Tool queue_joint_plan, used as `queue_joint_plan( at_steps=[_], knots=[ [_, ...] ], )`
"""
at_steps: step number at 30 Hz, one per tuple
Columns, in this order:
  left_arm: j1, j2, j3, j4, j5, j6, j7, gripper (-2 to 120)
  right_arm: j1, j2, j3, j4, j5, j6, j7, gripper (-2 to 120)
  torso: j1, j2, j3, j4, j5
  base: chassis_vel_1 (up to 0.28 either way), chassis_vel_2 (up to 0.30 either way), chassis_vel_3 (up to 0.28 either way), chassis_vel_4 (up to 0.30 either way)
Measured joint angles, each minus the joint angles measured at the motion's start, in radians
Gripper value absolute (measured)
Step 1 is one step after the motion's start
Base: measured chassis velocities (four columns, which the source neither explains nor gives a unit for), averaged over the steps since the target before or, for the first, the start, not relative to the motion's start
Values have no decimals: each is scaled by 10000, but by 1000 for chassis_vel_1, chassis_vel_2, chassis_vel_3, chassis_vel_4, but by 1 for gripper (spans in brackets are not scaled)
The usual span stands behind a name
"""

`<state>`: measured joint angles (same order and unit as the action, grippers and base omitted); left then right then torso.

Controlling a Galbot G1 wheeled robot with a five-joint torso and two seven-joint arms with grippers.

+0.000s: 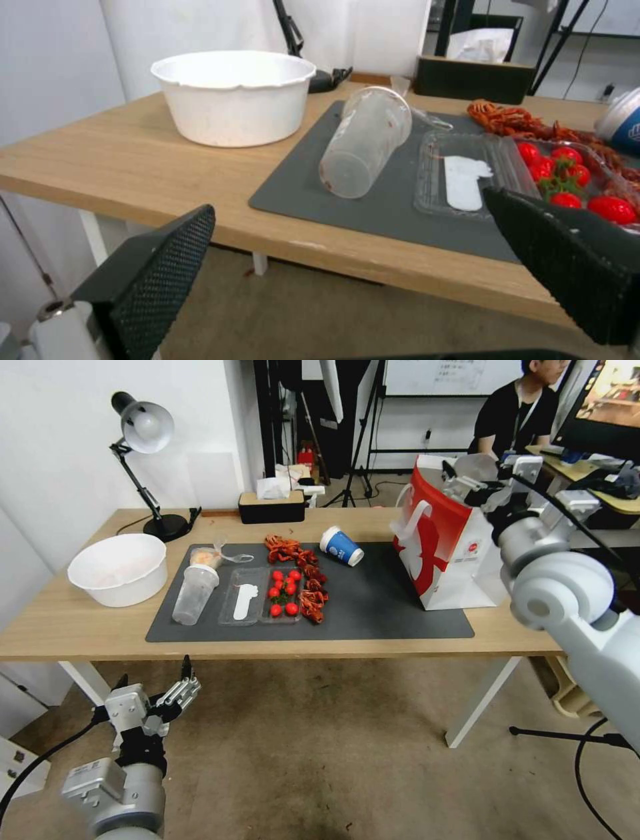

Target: Pick up the trash from the table and place it into the takeout bag.

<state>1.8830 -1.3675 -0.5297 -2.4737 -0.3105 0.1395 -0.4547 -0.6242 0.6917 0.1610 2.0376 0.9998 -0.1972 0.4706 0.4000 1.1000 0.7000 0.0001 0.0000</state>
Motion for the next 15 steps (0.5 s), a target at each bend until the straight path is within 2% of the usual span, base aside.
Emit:
queue_joint_plan(
  at_steps=[6,10,15],
  knots=[
    [11,-19,7,-6,6,-35,4,100,-1886,-63,283,957,-188,725,-1129,100,-1,0,-1,-2,0,0,0,0,0],
    [62,-105,-9,-7,51,-100,4,100,-2628,61,273,1378,197,789,-885,100,0,0,0,4,-1,0,0,0,0],
    [62,-117,-16,-5,61,-137,19,100,-4552,645,727,2351,1149,1409,-332,100,-1,0,-1,0,0,0,0,0,0]
  ],
)
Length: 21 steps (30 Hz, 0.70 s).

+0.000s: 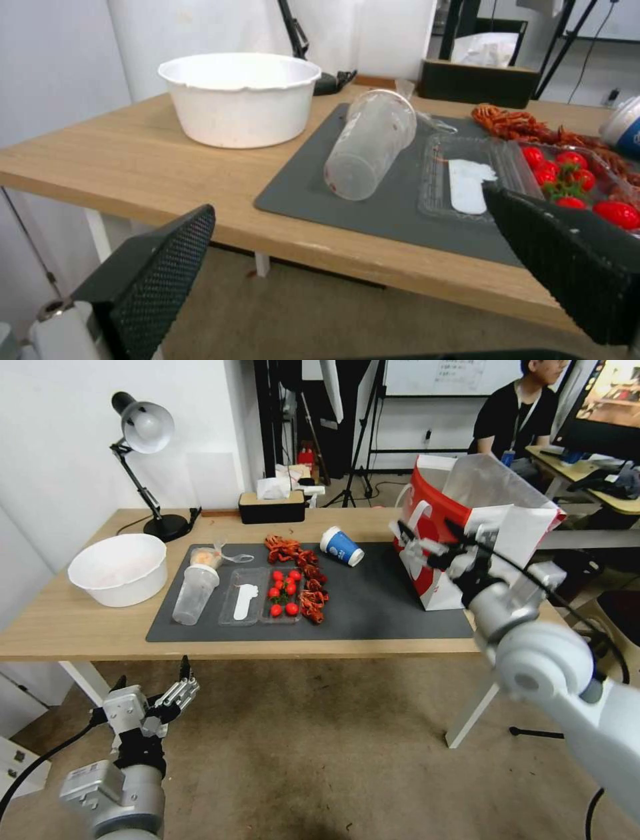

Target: Pick up the trash from the table and place it into the takeout bag.

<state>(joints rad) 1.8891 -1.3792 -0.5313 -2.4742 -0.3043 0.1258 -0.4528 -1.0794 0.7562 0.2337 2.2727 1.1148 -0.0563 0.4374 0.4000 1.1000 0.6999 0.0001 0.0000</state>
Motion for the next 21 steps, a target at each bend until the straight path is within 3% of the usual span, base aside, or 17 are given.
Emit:
queue_joint_plan(
  at_steps=[7,9,13,15,18,21],
  knots=[
    [-57,64,21,73,-13,-11,34,100,-3016,1526,658,740,405,981,-374,100,-1,1,0,-5,0,0,0,0,0],
    [-83,82,60,113,-16,-11,40,100,-4014,2065,799,710,-395,1193,-752,100,-1,0,-1,-3,-2,0,0,0,0],
    [-76,103,102,127,-17,-11,42,100,-4781,2415,921,610,-1335,1352,-1074,100,-1,0,0,-2,0,0,0,0,0],
    [-74,121,107,129,-18,-13,42,100,-4970,2463,927,523,-1939,1374,-1071,100,-1,1,0,-1,-1,0,0,0,0],
    [-72,163,123,136,-34,-19,42,100,-5323,2467,981,261,-3895,1437,-1001,100,-1,0,0,0,1,0,0,0,0],
    [-80,179,138,145,-51,-22,42,100,-5475,2463,1036,193,-4446,1443,-988,100,-1,0,0,-1,1,0,0,0,0]
  ],
)
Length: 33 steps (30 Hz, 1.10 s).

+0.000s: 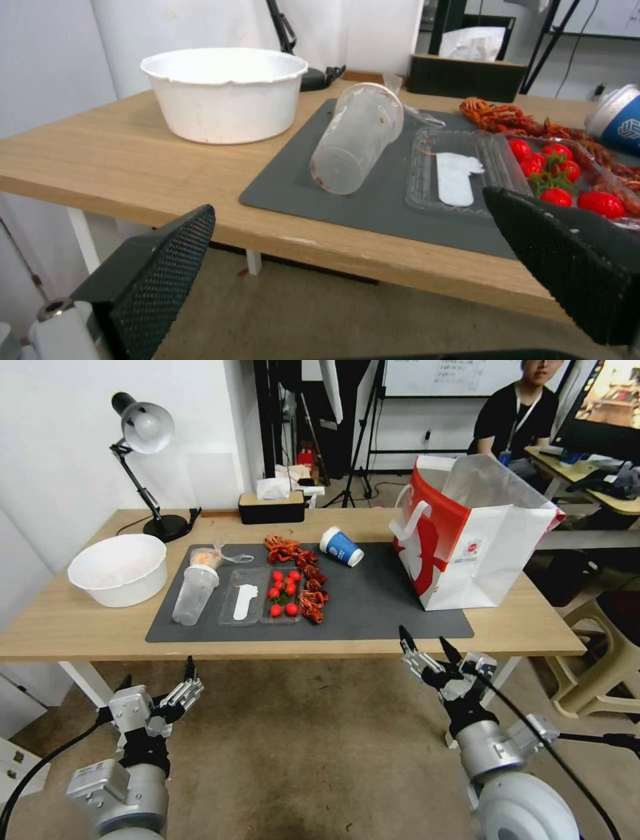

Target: Pick up the trash from the table and place it into the takeout bag.

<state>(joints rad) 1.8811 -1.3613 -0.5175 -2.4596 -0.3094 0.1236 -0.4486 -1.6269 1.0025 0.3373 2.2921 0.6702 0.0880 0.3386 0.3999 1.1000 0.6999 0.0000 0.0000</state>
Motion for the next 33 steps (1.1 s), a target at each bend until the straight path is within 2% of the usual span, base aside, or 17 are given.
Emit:
queue_joint_plan(
  at_steps=[25,28,33],
  knots=[
    [-26,-5,-44,58,-31,-27,-1,100,149,-109,-275,-341,-463,3,-17,100,3,0,0,-1,0,0,0,0,0],
    [-41,-7,-57,71,-33,-28,-1,100,422,-214,-375,-440,-435,-80,9,100,2,0,1,-3,0,0,0,0,0],
    [-126,16,-67,171,-19,-25,2,100,2441,-867,-1085,-1260,-23,-651,-62,100,2,-1,2,0,4,0,0,0,0]
  ],
)
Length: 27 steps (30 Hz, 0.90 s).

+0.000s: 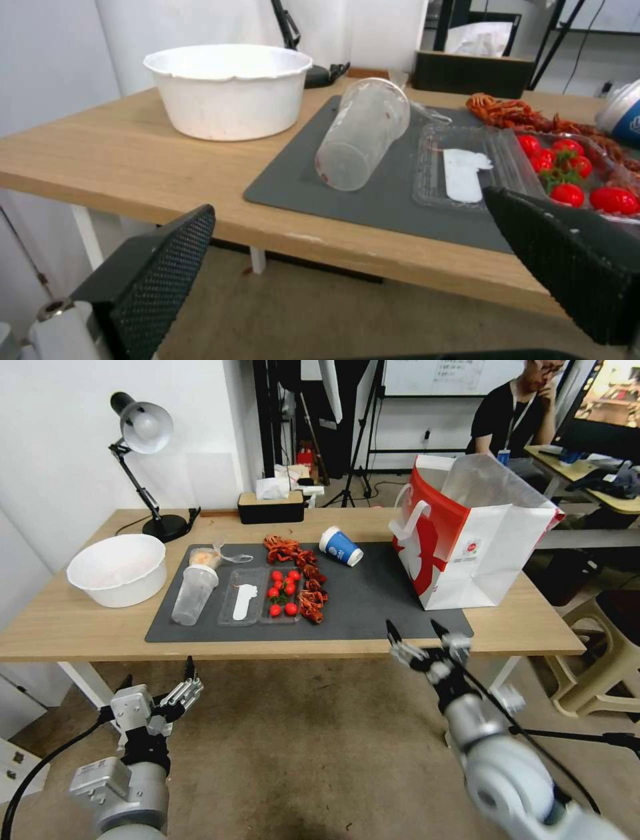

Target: Pick up the trash from the table and place it into the takeout bag.

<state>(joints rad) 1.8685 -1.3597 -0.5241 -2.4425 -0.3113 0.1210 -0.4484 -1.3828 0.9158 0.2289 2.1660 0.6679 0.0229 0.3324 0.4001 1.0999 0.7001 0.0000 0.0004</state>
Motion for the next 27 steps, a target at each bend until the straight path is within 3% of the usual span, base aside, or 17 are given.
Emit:
queue_joint_plan(
  at_steps=[2,4,5,7,9,10,13,17,27],
  knots=[
    [2,-22,11,1,23,2,1,100,609,-141,-205,-204,227,-235,54,100,0,0,0,2,-1,0,0,0,0],
    [31,-133,32,-5,140,6,10,100,3099,-564,-1418,-1102,915,-790,291,100,0,0,0,2,-5,0,0,0,0],
    [31,-133,32,-5,140,6,10,100,3099,-564,-1418,-1102,915,-790,291,100,0,0,0,2,-5,0,0,0,0],
    [19,-156,-15,-6,152,10,11,100,4575,-596,-2383,-1788,1256,-1036,414,100,1,0,1,-1,-3,0,0,0,0],
    [8,-199,-49,32,157,12,12,100,6733,-262,-3735,-2898,1537,-1306,556,100,0,0,0,1,-9,0,0,0,0],
    [8,-199,-49,32,157,12,12,100,6733,-262,-3735,-2898,1537,-1306,556,100,0,0,0,1,-9,0,0,0,0],
    [7,-241,-62,87,179,6,9,100,8847,557,-5115,-4701,1477,-1835,848,100,1,-1,1,2,-3,0,0,0,0],
    [29,-238,-168,50,192,-10,8,100,10408,1282,-5805,-6084,1382,-2822,1054,100,1,0,0,0,-5,0,0,0,0],
    [160,-313,-208,21,242,-143,-4,100,12227,2469,-6427,-8813,983,-3375,675,100,-2,0,-2,-3,-6,0,0,0,0]
  ],
)
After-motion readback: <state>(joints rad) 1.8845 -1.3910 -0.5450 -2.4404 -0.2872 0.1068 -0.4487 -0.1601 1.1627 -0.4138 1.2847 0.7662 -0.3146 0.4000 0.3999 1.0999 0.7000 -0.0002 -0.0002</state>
